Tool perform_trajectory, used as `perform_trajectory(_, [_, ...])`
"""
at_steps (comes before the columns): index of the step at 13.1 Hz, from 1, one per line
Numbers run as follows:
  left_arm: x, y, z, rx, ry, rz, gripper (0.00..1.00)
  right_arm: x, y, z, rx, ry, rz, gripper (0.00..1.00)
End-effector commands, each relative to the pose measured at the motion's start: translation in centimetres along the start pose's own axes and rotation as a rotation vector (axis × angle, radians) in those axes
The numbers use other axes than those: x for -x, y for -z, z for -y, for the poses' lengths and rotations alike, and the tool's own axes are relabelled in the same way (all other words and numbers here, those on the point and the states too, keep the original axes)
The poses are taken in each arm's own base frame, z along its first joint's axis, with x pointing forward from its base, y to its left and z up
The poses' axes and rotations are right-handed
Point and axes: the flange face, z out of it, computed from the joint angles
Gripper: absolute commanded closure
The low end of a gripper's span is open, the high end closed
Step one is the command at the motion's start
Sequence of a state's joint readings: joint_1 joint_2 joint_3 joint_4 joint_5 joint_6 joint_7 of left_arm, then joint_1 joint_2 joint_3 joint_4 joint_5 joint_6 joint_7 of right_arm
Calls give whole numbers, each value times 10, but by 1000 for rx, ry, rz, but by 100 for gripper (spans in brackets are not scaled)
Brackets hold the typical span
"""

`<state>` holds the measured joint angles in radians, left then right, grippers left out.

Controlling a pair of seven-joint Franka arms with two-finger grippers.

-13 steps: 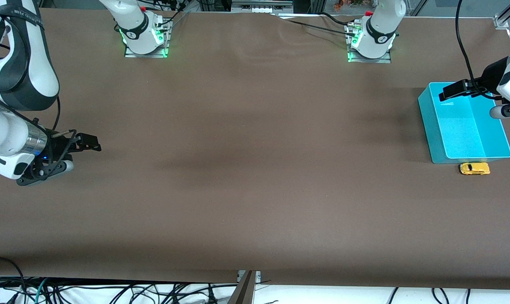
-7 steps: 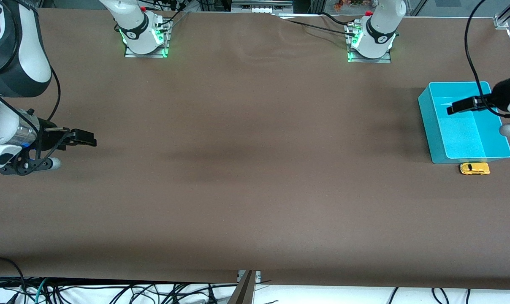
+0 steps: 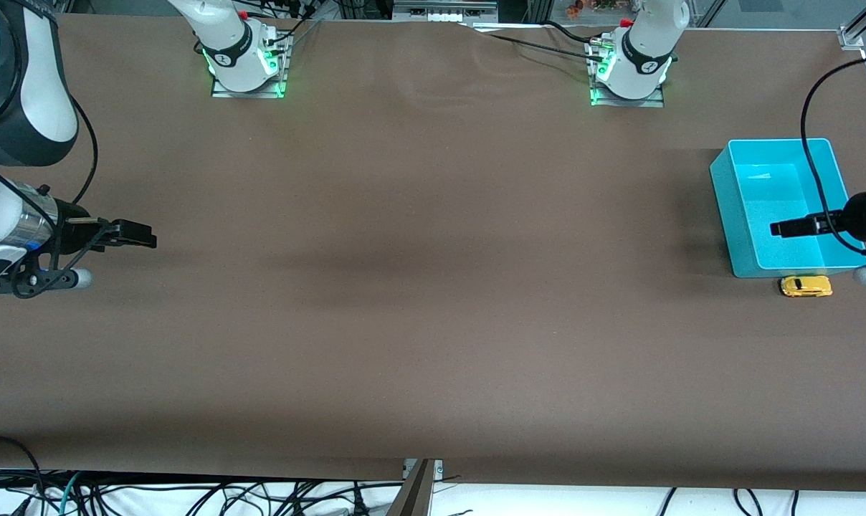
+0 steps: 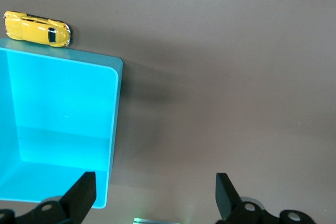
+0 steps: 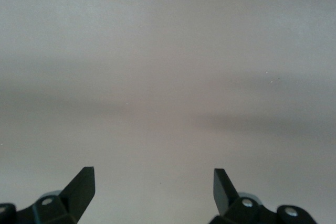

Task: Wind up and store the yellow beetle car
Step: 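Move the left gripper down beside the yellow car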

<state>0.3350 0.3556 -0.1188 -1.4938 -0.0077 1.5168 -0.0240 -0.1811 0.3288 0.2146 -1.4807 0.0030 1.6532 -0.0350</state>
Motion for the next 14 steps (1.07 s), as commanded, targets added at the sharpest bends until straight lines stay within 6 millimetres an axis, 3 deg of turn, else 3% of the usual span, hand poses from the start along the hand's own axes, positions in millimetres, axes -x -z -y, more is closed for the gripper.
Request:
perform_trajectory(1, [-15, 5, 11, -61, -43, -35, 0, 11, 19, -5, 12, -27, -11, 0])
perform_trajectory(4, [-20, 3, 6, -67, -54, -48, 0, 13, 19, -7, 16, -33, 3, 0])
perform_trajectory(6, [-27, -6, 22, -64, -54, -36, 0, 14, 19, -9, 26, -33, 8, 0])
perform_trajectory(9, [-54, -52, 88, -40, -92, -42, 0, 14, 19, -10, 29, -34, 8, 0])
perform_trajectory(10, [-61, -71, 100, -39, -120, -74, 0, 14, 19, -13, 28, -39, 8, 0])
perform_trajectory(12, [-68, -91, 123, -52, -166, -124, 0, 15, 20, -18, 29, -48, 6, 0])
perform_trajectory(14, [-75, -97, 142, -72, -211, -158, 0, 15, 20, -18, 31, -46, 6, 0])
